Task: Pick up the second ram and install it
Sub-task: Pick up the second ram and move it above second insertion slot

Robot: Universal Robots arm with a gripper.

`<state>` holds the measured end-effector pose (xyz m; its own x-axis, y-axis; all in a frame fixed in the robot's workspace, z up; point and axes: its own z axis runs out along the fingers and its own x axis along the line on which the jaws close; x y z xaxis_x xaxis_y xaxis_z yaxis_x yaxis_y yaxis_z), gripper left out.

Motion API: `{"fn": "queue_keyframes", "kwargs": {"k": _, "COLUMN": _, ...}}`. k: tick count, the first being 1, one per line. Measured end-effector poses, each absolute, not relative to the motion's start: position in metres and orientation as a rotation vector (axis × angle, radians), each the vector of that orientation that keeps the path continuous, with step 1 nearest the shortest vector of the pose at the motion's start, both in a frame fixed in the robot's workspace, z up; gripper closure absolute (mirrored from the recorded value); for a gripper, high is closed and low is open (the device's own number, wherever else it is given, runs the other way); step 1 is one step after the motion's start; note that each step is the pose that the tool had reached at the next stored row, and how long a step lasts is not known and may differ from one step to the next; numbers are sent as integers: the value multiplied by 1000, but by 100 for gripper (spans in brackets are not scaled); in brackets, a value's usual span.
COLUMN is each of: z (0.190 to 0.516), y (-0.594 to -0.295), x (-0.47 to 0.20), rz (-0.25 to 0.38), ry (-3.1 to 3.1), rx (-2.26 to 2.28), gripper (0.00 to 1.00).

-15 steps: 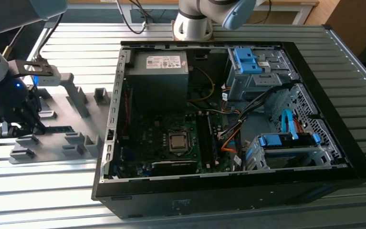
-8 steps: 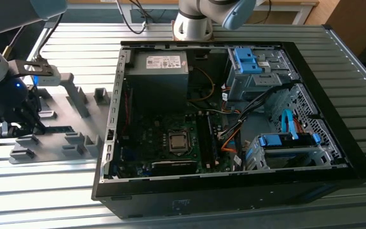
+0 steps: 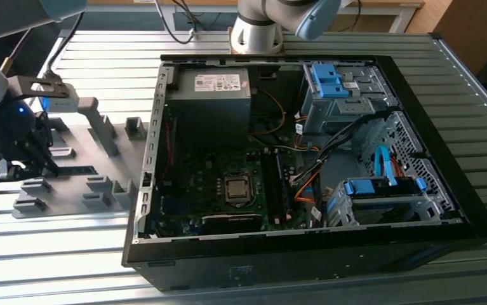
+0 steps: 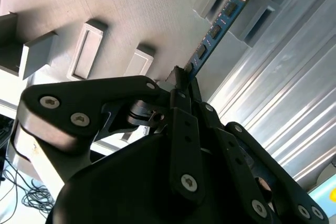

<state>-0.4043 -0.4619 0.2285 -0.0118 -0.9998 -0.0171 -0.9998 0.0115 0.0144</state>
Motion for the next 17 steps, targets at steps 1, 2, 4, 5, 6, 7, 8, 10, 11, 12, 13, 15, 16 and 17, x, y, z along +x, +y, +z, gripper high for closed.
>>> {"fn": "queue_keyframes", "kwargs": {"k": 1, "z": 231, "y": -462, "x": -404, "rz": 35, "ry": 2233, "rx": -2207, "gripper": 86}}
{"fn": "queue_keyframes", "kwargs": {"k": 2, "z": 234, "y": -462, "x": -404, "rz": 35, "ry": 2233, "rx": -2207, "gripper": 86}}
{"fn": "queue_keyframes", "kwargs": {"k": 4, "z": 240, "y": -462, "x": -404, "rz": 35, "ry": 2233, "rx": -2207, "gripper": 86}}
{"fn": "queue_keyframes", "kwargs": {"k": 5, "z": 244, "y": -462, "x": -404, "rz": 35, "ry": 2233, "rx": -2207, "gripper": 86}}
{"fn": "queue_keyframes", "kwargs": {"k": 6, "z": 247, "y": -462, "x": -404, "rz": 35, "ry": 2233, "rx": -2207, "gripper": 86}}
{"fn": "queue_keyframes", "kwargs": {"k": 7, "z": 250, "y": -462, "x": -404, "rz": 35, "ry": 2232, "rx": -2207, "gripper": 86}}
{"fn": "queue_keyframes", "kwargs": {"k": 8, "z": 254, "y": -462, "x": -404, "rz": 35, "ry": 2233, "rx": -2207, "gripper": 86}}
{"fn": "queue_keyframes", "kwargs": {"k": 10, "z": 259, "y": -462, "x": -404, "rz": 35, "ry": 2233, "rx": -2207, "gripper": 86}}
{"fn": "queue_keyframes", "kwargs": {"k": 11, "z": 262, "y": -462, "x": -404, "rz": 35, "ry": 2233, "rx": -2207, "gripper": 86}}
{"fn": "queue_keyframes", "kwargs": {"k": 12, "z": 264, "y": -462, "x": -404, "rz": 35, "ry": 2233, "rx": -2207, "gripper": 86}}
{"fn": "queue_keyframes", "kwargs": {"k": 13, "z": 266, "y": -462, "x": -404, "rz": 35, "ry": 2233, "rx": -2207, "gripper": 86}}
{"fn": "queue_keyframes", "kwargs": {"k": 15, "z": 269, "y": -462, "x": -404, "rz": 35, "ry": 2233, "rx": -2207, "gripper": 86}}
{"fn": "queue_keyframes", "kwargs": {"k": 16, "z": 270, "y": -462, "x": -404, "rz": 35, "ry": 2233, "rx": -2207, "gripper": 86}}
{"fn": "queue_keyframes", "kwargs": {"k": 17, "z": 271, "y": -462, "x": -404, "rz": 35, "ry": 2233, "rx": -2207, "gripper": 86}}
